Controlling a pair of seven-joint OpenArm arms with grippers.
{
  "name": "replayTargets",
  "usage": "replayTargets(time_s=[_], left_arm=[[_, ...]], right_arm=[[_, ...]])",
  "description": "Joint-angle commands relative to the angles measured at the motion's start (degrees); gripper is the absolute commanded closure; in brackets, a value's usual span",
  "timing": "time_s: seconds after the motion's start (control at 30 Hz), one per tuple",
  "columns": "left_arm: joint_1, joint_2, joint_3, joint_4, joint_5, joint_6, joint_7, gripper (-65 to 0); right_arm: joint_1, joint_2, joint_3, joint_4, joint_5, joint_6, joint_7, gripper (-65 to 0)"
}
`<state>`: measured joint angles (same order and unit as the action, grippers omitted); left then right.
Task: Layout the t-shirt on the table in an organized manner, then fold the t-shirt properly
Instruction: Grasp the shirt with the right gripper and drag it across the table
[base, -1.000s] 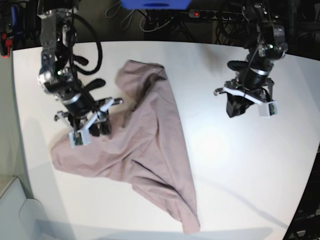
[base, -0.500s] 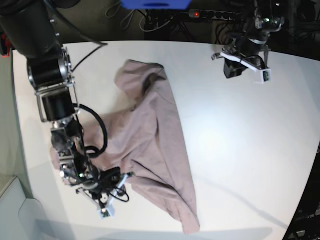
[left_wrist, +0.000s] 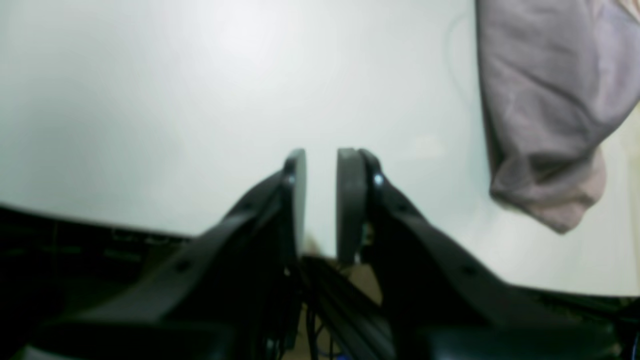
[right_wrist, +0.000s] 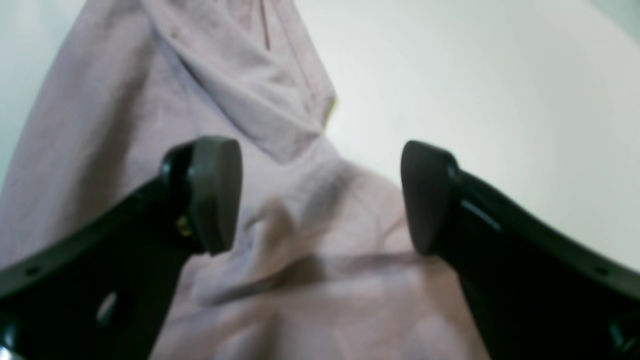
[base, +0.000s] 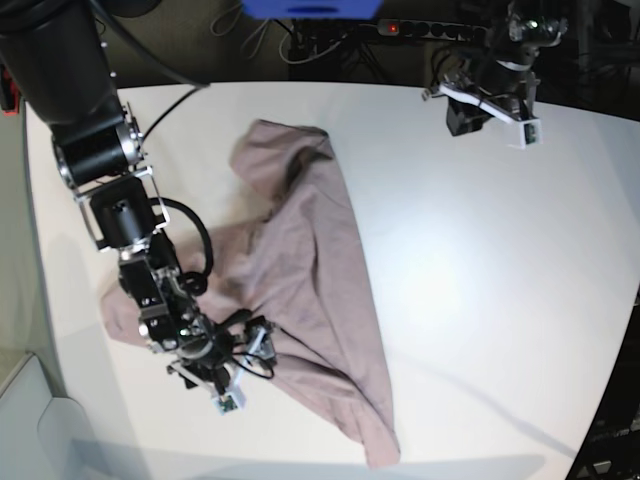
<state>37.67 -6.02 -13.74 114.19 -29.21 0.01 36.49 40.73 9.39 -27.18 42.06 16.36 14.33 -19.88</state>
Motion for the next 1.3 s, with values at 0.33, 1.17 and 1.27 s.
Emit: replayTargets(time_s=[0.33,1.17,1.27], left_arm=[[0.4,0.1,-3.7,1.5,-0.5,-0.1,-0.7,-10.7],[0.0,0.1,-3.9,1.5,-0.6,-0.2,-0.6,-10.7],[-0.5,0.1,-3.9,1.5,-0.6,-0.2,-0.6,-10.7]], right_arm=[[3.6,-3.5,0.1,-15.3,0.3,-0.3,13.6,-43.0],[5.5,2.8,27.0,25.8,0.5,-4.3,-7.2,0.0],[3.3,2.8,27.2,37.5,0.5,-4.3,-11.5,0.0]])
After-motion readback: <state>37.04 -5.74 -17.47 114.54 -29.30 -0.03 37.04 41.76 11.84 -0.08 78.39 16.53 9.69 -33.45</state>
